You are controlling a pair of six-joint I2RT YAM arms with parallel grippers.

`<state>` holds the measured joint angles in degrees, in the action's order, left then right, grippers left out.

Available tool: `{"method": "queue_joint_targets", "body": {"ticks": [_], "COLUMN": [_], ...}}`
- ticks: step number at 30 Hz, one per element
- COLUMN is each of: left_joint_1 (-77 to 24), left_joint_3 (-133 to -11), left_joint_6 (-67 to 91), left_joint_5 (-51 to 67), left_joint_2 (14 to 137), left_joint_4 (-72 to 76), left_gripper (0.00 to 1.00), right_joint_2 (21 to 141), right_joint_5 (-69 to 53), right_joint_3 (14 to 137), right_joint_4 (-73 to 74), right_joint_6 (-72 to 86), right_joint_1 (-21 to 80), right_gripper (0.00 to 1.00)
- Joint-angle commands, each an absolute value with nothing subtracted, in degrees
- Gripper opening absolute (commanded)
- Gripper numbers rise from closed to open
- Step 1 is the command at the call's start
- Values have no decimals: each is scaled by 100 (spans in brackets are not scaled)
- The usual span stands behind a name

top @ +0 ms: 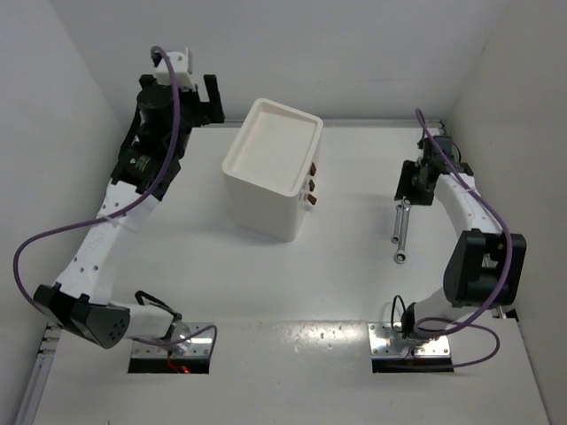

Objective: Sort the tools into containers

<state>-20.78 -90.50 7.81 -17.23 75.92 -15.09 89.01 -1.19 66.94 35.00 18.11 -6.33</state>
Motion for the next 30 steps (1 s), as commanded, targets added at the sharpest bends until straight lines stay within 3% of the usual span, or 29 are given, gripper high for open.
{"method": "queue_joint_targets", "body": {"ticks": [1,7,22,30], "left_joint_1": [-1750,-1311,-528,-475], "left_joint_3": [-8825,-8350,-8174,-8174], "left_joint_6": [677,694,1028,1081], "left_joint_5": [-2337,-2408,-1828,-1714], "left_joint_2": [7366,7067,6961,7014], "left_joint_4": [-1503,-1573,-1802,-1854], "left_gripper": [99,99,99,99], "right_joint_2": [8763,9219,10871,11258], "right_joint_5": [571,519,571,571], "right_joint_3": [6355,6117,6881,6987], "right_joint_4": [3937,3938,3534,3410], "right_joint_6": [1451,1441,1652,1652], "right_joint_1": [-860,-1054,-1239,-1292], "right_gripper": [49,48,44,37]}}
